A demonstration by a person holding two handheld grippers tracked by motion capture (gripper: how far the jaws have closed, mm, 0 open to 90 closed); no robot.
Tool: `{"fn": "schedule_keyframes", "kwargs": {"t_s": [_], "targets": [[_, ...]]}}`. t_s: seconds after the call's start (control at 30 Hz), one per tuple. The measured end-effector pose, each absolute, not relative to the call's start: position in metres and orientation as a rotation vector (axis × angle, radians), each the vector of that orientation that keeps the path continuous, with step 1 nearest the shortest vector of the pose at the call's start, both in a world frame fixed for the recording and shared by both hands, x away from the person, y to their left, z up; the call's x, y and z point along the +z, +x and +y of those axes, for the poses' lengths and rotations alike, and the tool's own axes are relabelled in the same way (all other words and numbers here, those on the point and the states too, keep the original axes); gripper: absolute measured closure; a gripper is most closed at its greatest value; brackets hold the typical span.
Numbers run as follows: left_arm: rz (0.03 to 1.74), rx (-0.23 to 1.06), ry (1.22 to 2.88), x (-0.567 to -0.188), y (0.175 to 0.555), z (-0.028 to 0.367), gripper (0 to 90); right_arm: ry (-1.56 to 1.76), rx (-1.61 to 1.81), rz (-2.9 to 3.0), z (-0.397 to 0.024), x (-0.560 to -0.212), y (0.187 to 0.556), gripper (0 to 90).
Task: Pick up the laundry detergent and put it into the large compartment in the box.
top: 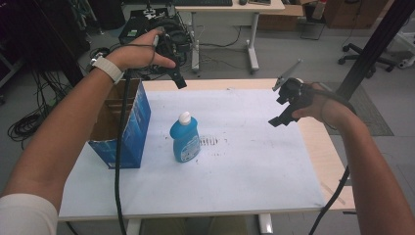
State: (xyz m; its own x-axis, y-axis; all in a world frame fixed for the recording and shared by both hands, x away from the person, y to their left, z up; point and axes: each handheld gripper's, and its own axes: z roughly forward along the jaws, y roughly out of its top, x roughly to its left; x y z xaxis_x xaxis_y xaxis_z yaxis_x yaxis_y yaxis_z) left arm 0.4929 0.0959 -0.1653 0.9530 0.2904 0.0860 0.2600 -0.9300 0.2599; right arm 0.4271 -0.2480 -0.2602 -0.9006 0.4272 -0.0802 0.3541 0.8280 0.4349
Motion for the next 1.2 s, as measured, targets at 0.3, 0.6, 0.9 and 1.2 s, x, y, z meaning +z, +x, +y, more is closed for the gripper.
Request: {"fn": "schedule_keyframes", "kwargs": {"t_s": [0.3, 0.6, 0.9, 1.2], "targets": [[0.420, 0.190, 2.850, -0.161, 0.489, 0.095, 10.0, 0.603, 0.625, 2.834, -0.247, -0.259, 0.427, 8.7], [0.472, 0.173, 2.846, -0.161, 0.489, 0.094, 10.0, 0.607, 0.626, 2.832, -0.249, -0.259, 0.426, 8.7], [0.549, 0.173, 2.873, -0.160, 0.483, 0.093, 9.6, 0.605, 0.626, 2.831, -0.249, -0.260, 0.425, 8.6], [0.588, 0.157, 2.851, -0.152, 0.476, 0.092, 10.0, 0.594, 0.624, 2.833, -0.249, -0.261, 0.425, 8.6]]}}
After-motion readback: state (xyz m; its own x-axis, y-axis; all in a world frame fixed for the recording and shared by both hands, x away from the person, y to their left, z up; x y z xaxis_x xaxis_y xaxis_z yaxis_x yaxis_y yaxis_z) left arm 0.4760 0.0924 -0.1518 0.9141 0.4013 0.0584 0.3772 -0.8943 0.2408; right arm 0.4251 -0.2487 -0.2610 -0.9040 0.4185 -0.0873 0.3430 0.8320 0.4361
